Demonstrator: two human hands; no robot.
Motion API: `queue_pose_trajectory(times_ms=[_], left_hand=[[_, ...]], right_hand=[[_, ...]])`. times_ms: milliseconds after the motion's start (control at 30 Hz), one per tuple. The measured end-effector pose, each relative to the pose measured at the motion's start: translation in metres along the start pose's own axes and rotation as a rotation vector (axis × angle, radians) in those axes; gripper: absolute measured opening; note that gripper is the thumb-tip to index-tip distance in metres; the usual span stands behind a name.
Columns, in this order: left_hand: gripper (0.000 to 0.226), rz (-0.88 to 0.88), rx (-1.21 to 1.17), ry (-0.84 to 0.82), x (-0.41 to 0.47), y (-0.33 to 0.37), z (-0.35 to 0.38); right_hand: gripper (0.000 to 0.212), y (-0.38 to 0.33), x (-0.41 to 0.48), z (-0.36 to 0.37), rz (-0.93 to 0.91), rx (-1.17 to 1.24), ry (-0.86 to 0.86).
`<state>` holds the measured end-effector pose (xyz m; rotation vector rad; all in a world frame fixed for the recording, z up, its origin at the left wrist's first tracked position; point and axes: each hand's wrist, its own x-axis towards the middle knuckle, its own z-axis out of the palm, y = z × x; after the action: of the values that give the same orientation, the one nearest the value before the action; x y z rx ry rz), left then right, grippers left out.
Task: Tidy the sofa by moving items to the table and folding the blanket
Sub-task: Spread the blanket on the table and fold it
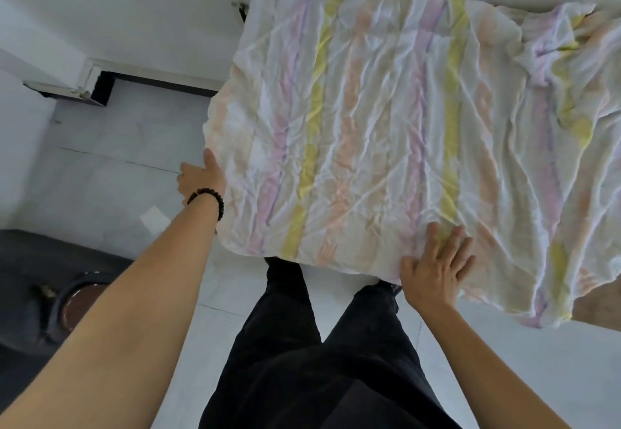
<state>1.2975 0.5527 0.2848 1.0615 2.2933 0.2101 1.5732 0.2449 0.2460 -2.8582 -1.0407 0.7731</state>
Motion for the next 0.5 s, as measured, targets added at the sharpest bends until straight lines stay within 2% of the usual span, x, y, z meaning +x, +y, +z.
queue_pose_trajectory(times_ms=[67,100,233,300,367,500], left_hand=[[0.084,0.004,0.022,-0.152,0.023,0.004,-0.003],[0.082,0.017,-0.013,-0.212,0.033,0.004,-0.005],[0.024,0.056,-0.381,-0.294,0.063,0.002,-0.015],[0.014,0.004,-0.573,-0.318,0.076,0.0,-0.026],[0.01,-0.104,-0.705,-0.401,0.087,-0.002,-0.039],[0.037,-0.356,-0.931,-0.64,0.119,-0.01,-0.062]], right_hand=[[0.086,-0.044,-0.004,0.002,0.048,0.04,0.066],[0.087,-0.07,-0.004,0.003,0.007,0.048,0.098],[0.074,-0.191,0.008,0.004,-0.268,0.115,0.131],[0.069,-0.25,0.02,0.001,-0.366,0.102,0.086],[0.064,-0.292,0.03,0.003,-0.441,-0.003,0.012],[0.044,-0.321,0.045,0.006,-0.496,-0.071,-0.063]])
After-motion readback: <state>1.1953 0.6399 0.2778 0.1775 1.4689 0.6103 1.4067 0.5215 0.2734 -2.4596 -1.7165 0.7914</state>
